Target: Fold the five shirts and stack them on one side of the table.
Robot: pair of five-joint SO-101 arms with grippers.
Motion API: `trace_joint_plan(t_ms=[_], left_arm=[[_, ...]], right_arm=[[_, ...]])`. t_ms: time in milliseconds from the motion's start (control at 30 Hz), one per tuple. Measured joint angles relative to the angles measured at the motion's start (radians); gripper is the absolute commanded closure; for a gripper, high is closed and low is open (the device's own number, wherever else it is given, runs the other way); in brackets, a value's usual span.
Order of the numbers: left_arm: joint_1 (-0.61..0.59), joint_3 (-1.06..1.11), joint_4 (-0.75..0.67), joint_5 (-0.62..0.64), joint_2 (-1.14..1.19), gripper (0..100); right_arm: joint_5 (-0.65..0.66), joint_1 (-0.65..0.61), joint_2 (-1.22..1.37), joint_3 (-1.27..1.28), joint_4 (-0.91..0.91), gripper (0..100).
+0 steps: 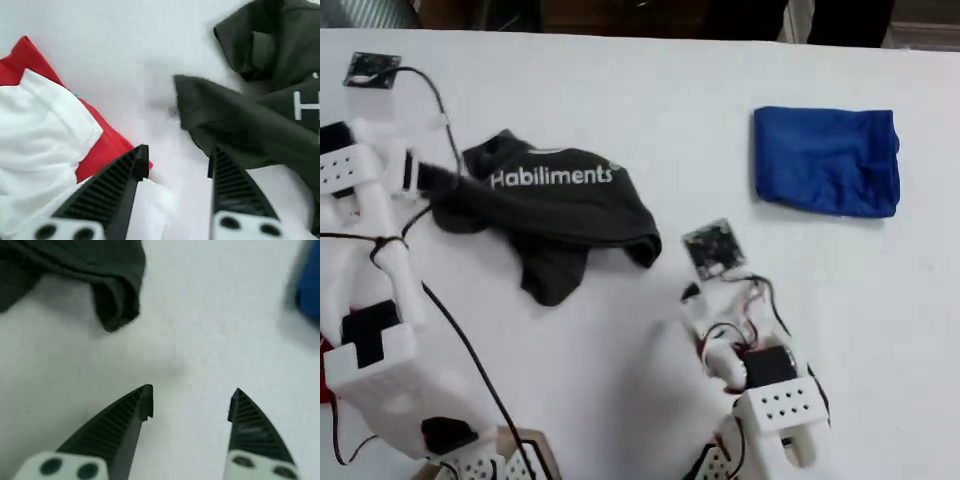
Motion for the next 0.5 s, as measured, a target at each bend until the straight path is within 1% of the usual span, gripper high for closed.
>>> trace_joint_plan(t_ms=[67, 200, 400, 500], left_arm=[[-0.023, 0.017, -0.038, -0.003, 0.0, 77], [-0.035, 0.037, -0.069, -0.003, 0.0, 77], [-0.035, 0.037, -0.071, -0.003, 0.0, 77], [-0.048, 0.037, -0.071, -0.005, 0.0, 77]], right_arm=[[0.0, -0.035, 0.052, -0.081, 0.018, 75.1], [0.0, -0.048, 0.262, -0.273, 0.02, 74.9], [0.0, -0.061, 0.747, -0.646, 0.025, 74.9], [0.0, -0.068, 0.996, -0.841, 0.055, 75.0]])
